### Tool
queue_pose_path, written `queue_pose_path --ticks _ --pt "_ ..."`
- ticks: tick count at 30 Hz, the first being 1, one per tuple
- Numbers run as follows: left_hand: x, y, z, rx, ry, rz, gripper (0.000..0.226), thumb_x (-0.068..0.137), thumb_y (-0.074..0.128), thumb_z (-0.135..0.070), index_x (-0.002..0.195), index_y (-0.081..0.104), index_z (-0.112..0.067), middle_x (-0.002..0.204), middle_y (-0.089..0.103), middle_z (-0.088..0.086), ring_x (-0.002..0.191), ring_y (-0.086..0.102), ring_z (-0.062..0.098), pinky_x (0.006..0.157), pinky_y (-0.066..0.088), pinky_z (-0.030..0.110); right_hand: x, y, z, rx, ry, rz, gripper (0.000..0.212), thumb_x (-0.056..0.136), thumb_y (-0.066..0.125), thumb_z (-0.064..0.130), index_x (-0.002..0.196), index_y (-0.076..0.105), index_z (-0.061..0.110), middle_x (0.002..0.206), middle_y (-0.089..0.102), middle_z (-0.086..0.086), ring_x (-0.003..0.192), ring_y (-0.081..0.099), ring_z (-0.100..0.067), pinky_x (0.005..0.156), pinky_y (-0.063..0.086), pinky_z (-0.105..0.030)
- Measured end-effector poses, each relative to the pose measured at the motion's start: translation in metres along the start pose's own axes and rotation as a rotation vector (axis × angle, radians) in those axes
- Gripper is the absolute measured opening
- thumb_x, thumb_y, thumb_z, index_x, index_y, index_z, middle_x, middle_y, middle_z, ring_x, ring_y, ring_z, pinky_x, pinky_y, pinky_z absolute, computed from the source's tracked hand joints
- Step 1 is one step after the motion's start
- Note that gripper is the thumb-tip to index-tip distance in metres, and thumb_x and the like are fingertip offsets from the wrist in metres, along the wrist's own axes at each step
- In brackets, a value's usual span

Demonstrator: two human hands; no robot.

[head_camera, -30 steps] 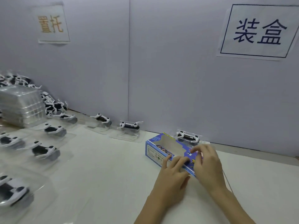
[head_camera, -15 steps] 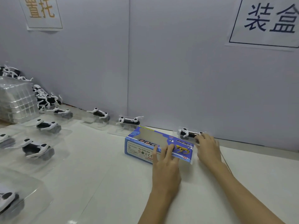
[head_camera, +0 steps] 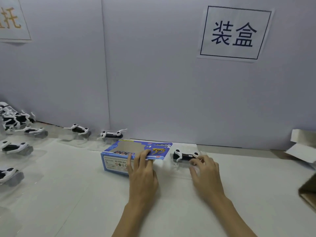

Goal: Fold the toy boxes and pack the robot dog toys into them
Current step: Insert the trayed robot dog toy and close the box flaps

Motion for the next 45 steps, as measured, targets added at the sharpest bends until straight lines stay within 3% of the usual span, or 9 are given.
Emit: queue_pose_path --ticks 4,6,7,10,12,16,24,37,45 --pt "-0.001 0.001 -0.004 -0.024 0.057 0.022 0.043 0.065 0.056 0.003 0.101 0.077 -0.008 0.132 0.067 0.009 0.124 0.054 0.026 0.112 0.029 0.057 0.000 -0.020 -0.011 0.085 0.176 -0.063 0.042 0.102 0.058 0.037 0.069 0.071 0.014 0.075 0.055 0.005 0.069 0.054 -0.024 0.077 0.045 -0.040" --pt "-0.002 0.002 -0.006 -0.042 0.095 0.032 0.042 0.065 0.057 0.002 0.100 0.077 -0.009 0.131 0.067 0.008 0.124 0.049 0.023 0.112 0.030 0.057 0.003 -0.030 -0.015 0.138 0.216 -0.057 0.029 0.100 0.062 0.038 0.082 0.073 0.018 0.080 0.057 0.007 0.078 0.056 -0.026 0.074 0.043 -0.034" --pt "-0.002 0.002 -0.008 -0.044 0.109 0.041 0.042 0.066 0.058 0.002 0.101 0.077 -0.010 0.132 0.066 0.008 0.124 0.048 0.022 0.112 0.030 0.056 0.003 -0.032 -0.017 0.140 0.211 -0.029 0.012 0.097 0.069 0.034 0.099 0.073 0.023 0.091 0.059 0.007 0.091 0.056 -0.025 0.080 0.041 -0.031" --pt "-0.003 0.004 -0.010 -0.061 0.127 0.059 0.040 0.069 0.066 0.005 0.104 0.077 -0.011 0.133 0.066 0.007 0.124 0.047 0.021 0.112 0.030 0.056 0.004 -0.027 -0.030 0.079 0.278 0.263 0.062 0.095 0.071 0.036 0.151 0.044 0.037 0.152 0.040 -0.003 0.141 0.032 -0.028 0.111 0.029 -0.039" --pt "-0.003 0.006 -0.011 -0.085 0.141 0.065 0.039 0.068 0.074 0.006 0.103 0.077 -0.011 0.134 0.065 0.007 0.124 0.047 0.021 0.111 0.032 0.056 0.001 -0.024 -0.031 0.241 0.332 0.475 0.078 0.097 0.065 0.033 0.161 0.021 0.045 0.171 0.012 0.004 0.158 0.009 -0.022 0.122 0.019 -0.042" --pt "-0.005 0.007 -0.012 -0.153 0.193 0.089 0.045 0.069 0.060 0.000 0.109 0.076 -0.014 0.136 0.063 0.004 0.125 0.049 0.021 0.109 0.034 0.056 -0.003 -0.019 -0.033 0.431 0.350 0.564 0.067 0.096 0.065 0.022 0.155 0.038 0.038 0.155 0.036 0.006 0.133 0.046 -0.015 0.109 0.042 -0.028" --pt "-0.006 0.003 -0.010 -0.291 0.267 0.203 0.043 0.078 0.062 -0.001 0.116 0.074 -0.018 0.142 0.060 -0.006 0.129 0.054 0.017 0.113 0.029 0.047 -0.004 -0.030 -0.044 0.472 0.416 0.640 0.043 0.078 0.086 0.052 0.114 0.062 0.051 0.124 0.051 0.012 0.107 0.059 -0.005 0.079 0.047 -0.022" --pt "-0.005 0.001 -0.014 -0.344 0.304 0.322 0.044 0.076 0.063 -0.004 0.113 0.076 -0.024 0.137 0.061 -0.014 0.122 0.049 0.009 0.105 0.026 0.033 -0.003 -0.019 -0.043 0.700 0.560 0.420 0.029 0.086 0.085 0.019 0.110 0.069 0.020 0.113 0.068 -0.003 0.110 0.064 -0.016 0.074 0.054 -0.021" --pt "-0.012 0.000 -0.026 -0.335 0.340 0.349 0.035 0.088 0.063 -0.043 0.120 0.072 -0.032 0.142 0.054 -0.017 0.126 0.044 0.004 0.110 0.022 0.033 -0.005 -0.015 -0.047 0.696 0.667 0.138 0.036 0.086 0.083 0.010 0.117 0.068 0.017 0.117 0.064 -0.005 0.084 0.068 -0.009 0.059 0.056 -0.024"
Point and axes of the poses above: each hand's wrist, its own x-axis towards the middle knuckle, its own y-axis out of the palm, z = x × y, the point moved 4 cm from there along x, towards the middle knuckle
